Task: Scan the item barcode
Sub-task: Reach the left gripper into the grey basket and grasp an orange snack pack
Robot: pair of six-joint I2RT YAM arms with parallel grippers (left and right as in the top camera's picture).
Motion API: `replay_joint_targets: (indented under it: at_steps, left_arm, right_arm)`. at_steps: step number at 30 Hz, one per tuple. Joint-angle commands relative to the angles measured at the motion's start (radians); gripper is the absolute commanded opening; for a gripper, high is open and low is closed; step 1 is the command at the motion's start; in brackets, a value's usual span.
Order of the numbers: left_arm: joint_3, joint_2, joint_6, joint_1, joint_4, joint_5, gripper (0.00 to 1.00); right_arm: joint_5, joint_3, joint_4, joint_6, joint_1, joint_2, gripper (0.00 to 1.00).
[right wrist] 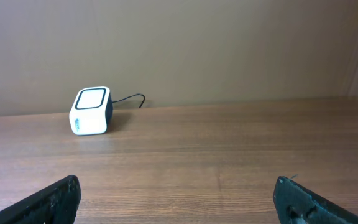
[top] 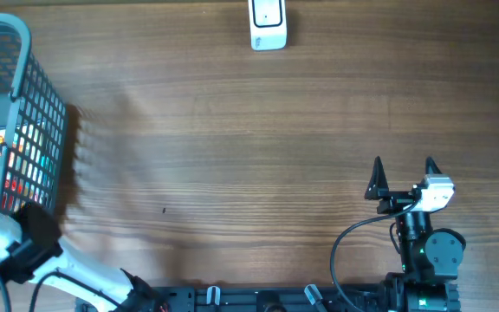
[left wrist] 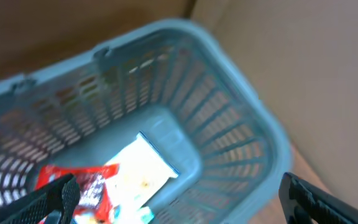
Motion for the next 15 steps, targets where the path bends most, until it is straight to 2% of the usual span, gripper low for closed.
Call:
replay_joint_targets:
  at_steps: [1, 9, 15]
  left_arm:
    - [-0.002, 0.077, 0.002, 0.063, -0.033, 0.031, 1.00]
    - [-0.200, 0.317, -0.051, 0.093, -0.067, 0.039, 1.00]
    - [-0.465, 0.342, -0.050, 0.093, 0.003, 0.091, 1.00]
  right_arm:
    - [0.011, -0.001, 0.003, -0.008, -0.006, -0.006, 1.00]
    - [0.011, -0.001, 0.003, -0.008, -0.006, -0.006, 1.00]
    - [0.011, -0.001, 0.003, -0.008, -0.006, -0.006, 1.00]
